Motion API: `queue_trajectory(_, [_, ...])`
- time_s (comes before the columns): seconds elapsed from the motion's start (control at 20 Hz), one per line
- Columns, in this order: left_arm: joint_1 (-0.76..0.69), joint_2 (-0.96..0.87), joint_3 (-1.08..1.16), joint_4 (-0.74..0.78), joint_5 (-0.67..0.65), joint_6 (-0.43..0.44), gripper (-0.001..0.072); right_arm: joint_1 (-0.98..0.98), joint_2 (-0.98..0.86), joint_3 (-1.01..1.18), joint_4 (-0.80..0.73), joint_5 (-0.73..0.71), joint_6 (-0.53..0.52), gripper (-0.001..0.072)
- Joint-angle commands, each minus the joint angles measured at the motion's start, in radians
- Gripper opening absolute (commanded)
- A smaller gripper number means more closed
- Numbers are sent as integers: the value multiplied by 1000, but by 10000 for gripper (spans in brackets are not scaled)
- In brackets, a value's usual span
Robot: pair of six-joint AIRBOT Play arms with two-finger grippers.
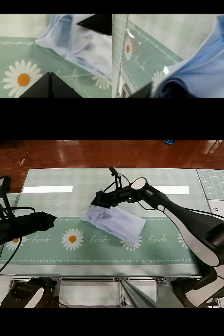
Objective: Fold the shirts.
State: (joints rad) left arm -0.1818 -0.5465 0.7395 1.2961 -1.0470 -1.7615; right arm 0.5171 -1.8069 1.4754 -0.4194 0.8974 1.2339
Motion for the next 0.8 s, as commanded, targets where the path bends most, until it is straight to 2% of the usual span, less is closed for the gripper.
queue_trajectory(0.0, [1,0,-82,-66,84,-6,17,17,-37,12,20,65,-5,419])
queue_trajectory(0.1, [3,-11,-102,-64,135,-6,18,-39,-4,12,1,153,6,418])
queue_trajectory(0.25, [3,-34,-102,-64,186,-6,17,-201,127,12,-126,340,61,417])
queue_trajectory(0.3, [3,-43,-102,-66,183,-6,18,-256,188,12,-207,393,82,417])
queue_trajectory(0.4, [0,-58,-109,-70,182,-6,18,-353,349,-13,-479,452,164,417])
queue_trajectory(0.55, [0,-71,-120,-70,182,-6,18,-422,641,-220,-942,420,357,417])
queue_trajectory(0.6, [0,-75,-120,-71,183,-6,18,-429,731,-326,-1014,373,428,417])
queue_trajectory(0.7, [0,-80,-120,-71,183,-6,18,-428,890,-560,-1022,218,569,417])
queue_trajectory(0.75, [0,-84,-120,-71,183,-6,18,-428,945,-669,-907,124,609,418])
